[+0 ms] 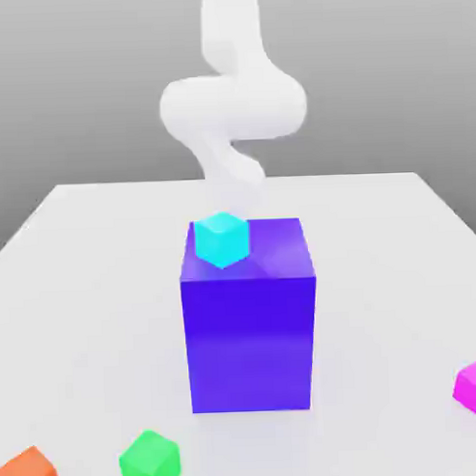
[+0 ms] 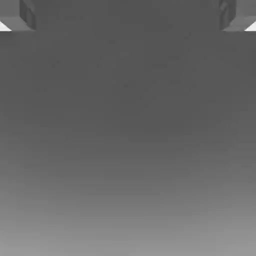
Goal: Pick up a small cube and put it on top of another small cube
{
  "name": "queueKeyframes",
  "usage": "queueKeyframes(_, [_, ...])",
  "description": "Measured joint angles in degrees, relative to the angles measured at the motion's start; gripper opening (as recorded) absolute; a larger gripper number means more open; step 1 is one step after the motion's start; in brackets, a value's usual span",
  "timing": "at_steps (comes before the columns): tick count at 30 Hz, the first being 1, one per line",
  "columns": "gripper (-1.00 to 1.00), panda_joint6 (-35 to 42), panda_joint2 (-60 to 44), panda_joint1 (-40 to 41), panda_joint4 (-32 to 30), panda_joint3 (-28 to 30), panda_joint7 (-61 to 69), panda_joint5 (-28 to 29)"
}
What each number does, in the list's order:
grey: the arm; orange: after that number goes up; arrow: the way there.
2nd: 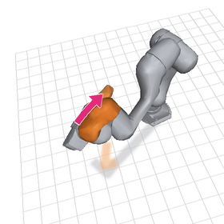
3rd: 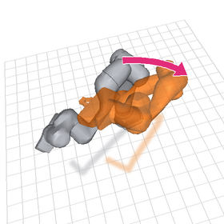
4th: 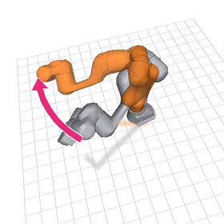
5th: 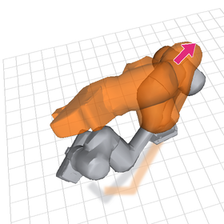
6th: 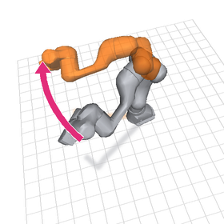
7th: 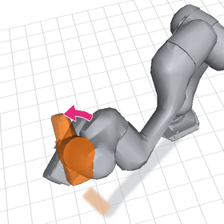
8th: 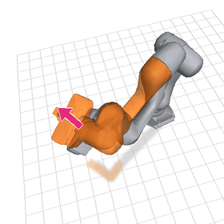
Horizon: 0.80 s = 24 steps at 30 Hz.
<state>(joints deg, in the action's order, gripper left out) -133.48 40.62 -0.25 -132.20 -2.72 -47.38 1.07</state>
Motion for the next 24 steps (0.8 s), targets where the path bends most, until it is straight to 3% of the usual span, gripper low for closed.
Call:
queueKeyframes(14, [0.00, -9.6, -29.3, -2.2, -2.4, -15.5, -10.7, 8.7])
queueKeyframes(24, [0.00, -16.3, -50.1, -10.3, -4.1, -20.1, -18.8, 15.8])
